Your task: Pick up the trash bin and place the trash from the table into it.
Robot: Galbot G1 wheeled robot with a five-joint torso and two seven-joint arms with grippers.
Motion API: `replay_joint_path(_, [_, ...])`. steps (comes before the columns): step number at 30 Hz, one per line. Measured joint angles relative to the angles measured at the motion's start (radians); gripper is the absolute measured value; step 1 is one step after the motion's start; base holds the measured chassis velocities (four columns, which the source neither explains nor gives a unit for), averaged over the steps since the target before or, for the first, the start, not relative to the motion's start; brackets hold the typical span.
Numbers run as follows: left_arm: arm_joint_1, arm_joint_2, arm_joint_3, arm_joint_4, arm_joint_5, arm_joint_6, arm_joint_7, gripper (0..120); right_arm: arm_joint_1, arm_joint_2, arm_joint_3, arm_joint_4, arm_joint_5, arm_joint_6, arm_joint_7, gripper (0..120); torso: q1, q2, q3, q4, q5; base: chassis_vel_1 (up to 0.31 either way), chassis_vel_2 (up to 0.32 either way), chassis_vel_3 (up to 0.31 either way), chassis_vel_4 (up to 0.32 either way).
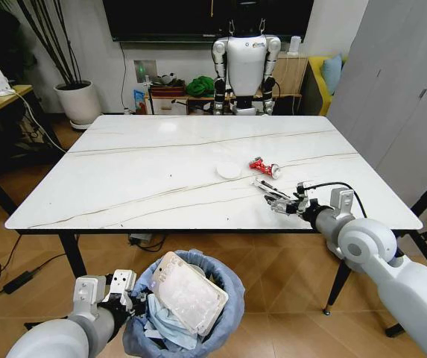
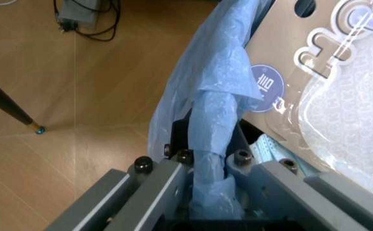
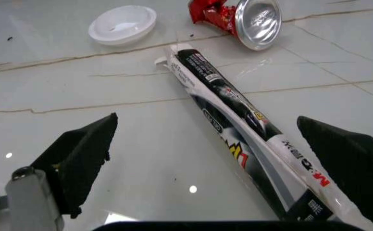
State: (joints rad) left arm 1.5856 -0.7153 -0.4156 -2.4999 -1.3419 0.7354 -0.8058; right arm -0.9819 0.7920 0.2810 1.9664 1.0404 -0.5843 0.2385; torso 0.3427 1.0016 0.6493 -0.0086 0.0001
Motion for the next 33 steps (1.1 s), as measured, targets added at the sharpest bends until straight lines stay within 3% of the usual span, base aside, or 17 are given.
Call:
replay_joint_path(8, [-0.004, -0.006, 0.002, 0.0, 0.003, 0.0, 0.005, 0, 0.008, -0.004, -0.01, -0.034, -0.014, 0.006, -0.014, 81, 0.0, 0.0, 0.0, 0.0, -0.0001, 0.0, 0.0, 0.0, 0.0])
replay_joint_path(23, [-0.004, -0.005, 0.005, 0.0, 0.006, 0.0, 0.009, 0, -0.006, -0.007, -0.027, -0.046, -0.06, 0.049, -0.02, 22, 0.0, 0.0, 0.0, 0.0, -0.0001, 0.0, 0.0, 0.0, 0.0])
replay_joint_path(25, [-0.005, -0.005, 0.007, 0.0, 0.007, 0.0, 0.01, 0, -0.009, -0.008, -0.026, -0.044, -0.06, 0.054, -0.012, 21, 0.0, 0.0, 0.0, 0.0001, -0.0001, 0.0, 0.0, 0.0, 0.0])
replay_joint_path(27, [-0.005, -0.003, 0.009, 0.0, 0.009, 0.0, 0.011, 0, -0.017, -0.01, -0.023, -0.034, -0.058, 0.066, 0.007, 10, 0.0, 0.0, 0.0, 0.0, -0.0002, 0.0, 0.0, 0.0, 0.0])
replay_joint_path(33, [0.004, 0.004, 0.004, 0.0, 0.009, 0.0, 0.011, 0, -0.032, -0.008, -0.005, -0.013, -0.044, 0.084, 0.031, 0, 0.0, 0.0, 0.0, 0.0001, -0.0001, 0.0, 0.0, 0.0, 0.0])
